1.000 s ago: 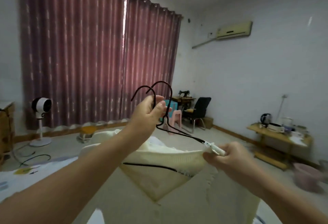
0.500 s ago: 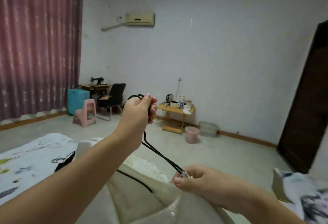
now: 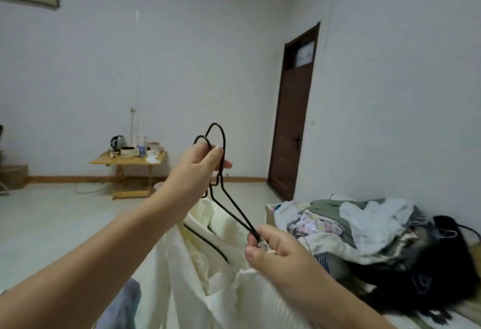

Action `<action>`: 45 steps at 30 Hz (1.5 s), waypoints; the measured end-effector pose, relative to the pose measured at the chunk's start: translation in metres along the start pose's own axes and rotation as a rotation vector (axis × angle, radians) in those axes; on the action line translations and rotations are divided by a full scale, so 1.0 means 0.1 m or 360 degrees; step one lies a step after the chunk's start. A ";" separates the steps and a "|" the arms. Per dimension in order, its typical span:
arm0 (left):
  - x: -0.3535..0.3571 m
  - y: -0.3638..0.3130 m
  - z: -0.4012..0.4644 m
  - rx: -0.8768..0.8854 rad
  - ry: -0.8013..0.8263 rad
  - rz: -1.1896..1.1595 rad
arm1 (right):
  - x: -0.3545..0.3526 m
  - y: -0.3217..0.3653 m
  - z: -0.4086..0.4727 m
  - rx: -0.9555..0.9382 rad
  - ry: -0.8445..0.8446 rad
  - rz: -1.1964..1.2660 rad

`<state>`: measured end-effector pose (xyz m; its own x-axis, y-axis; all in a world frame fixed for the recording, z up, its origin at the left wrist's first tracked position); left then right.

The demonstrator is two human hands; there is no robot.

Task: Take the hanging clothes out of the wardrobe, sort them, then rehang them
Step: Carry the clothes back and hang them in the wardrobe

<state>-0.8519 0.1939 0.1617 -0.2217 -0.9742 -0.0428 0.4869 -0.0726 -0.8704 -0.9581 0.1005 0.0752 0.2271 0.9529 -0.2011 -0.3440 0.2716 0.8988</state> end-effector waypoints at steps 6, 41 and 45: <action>0.33 -0.03 -0.33 0.0142 0.0142 0.0550 | -0.26 0.09 -0.37 0.0112 -0.0509 -0.0086; 3.89 -2.03 -5.08 -0.0433 0.2348 -0.0913 | -2.41 1.42 -5.15 0.0781 -0.2025 -0.0613; 4.36 -2.20 -5.34 -0.0452 0.2540 -0.0982 | -2.80 1.45 -5.35 0.0730 -0.2060 -0.0559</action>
<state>-1.5065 -0.1009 0.0724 -0.9367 0.3462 0.0518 -0.0970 -0.1146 -0.9887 -1.5586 -0.0545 0.0534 0.9855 -0.0167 -0.1686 0.1691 0.1590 0.9727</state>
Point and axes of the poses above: each hand's wrist, its own z-axis towards the middle knuckle, its own x-axis out of the palm, y = z × x, the point moved 10 cm from there along z, towards the middle knuckle, and after that the axes turned 6 degrees about -y, right-handed, at the moved point
